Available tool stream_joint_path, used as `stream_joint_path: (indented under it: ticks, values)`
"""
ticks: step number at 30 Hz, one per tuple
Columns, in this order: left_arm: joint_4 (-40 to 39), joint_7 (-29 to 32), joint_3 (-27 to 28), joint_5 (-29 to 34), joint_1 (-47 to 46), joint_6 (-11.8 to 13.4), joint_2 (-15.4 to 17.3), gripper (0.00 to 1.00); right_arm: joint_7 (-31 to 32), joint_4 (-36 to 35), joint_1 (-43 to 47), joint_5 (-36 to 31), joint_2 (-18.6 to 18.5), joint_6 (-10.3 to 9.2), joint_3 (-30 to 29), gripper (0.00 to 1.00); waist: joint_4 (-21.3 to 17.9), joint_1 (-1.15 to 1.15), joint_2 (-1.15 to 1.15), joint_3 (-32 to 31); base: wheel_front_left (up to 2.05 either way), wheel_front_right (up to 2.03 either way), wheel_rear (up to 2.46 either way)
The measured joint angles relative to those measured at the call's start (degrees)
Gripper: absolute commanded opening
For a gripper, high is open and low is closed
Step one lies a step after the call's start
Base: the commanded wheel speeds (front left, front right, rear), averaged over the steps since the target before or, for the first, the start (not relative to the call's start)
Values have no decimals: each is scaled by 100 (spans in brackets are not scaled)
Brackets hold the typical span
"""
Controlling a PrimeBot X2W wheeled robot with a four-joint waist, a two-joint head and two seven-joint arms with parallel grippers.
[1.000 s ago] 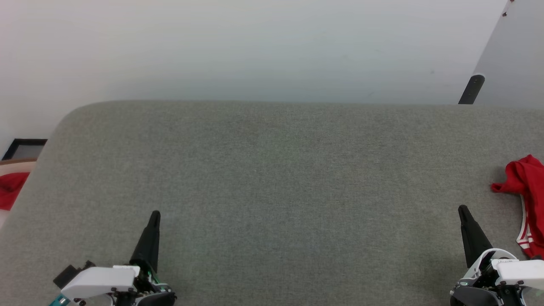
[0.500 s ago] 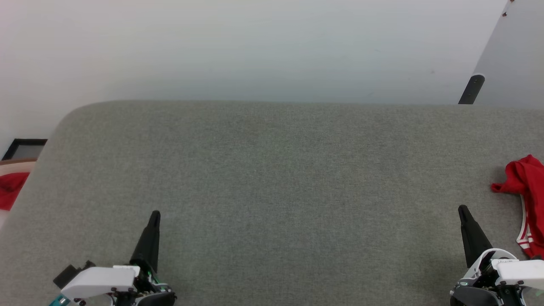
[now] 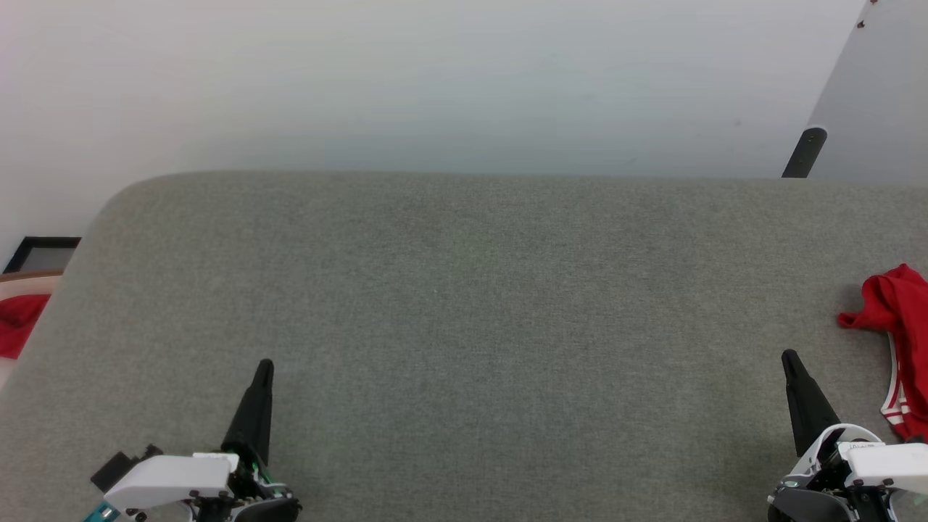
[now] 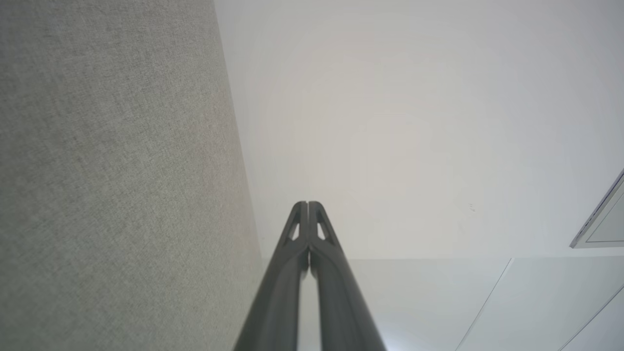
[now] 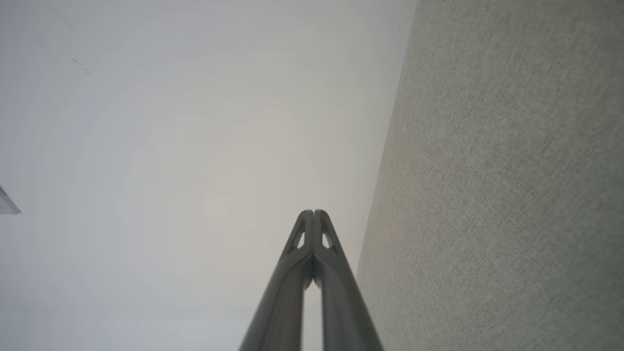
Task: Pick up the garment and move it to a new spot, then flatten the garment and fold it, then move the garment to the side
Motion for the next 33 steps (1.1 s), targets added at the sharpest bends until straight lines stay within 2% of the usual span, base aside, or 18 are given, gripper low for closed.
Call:
stream_joint_path:
  ticks: [33]
  values:
    - [0, 0, -1, 0, 0, 0, 0, 0, 0, 0, 0, 0, 0, 0, 0, 0, 0, 0, 0, 0, 0, 0, 0]
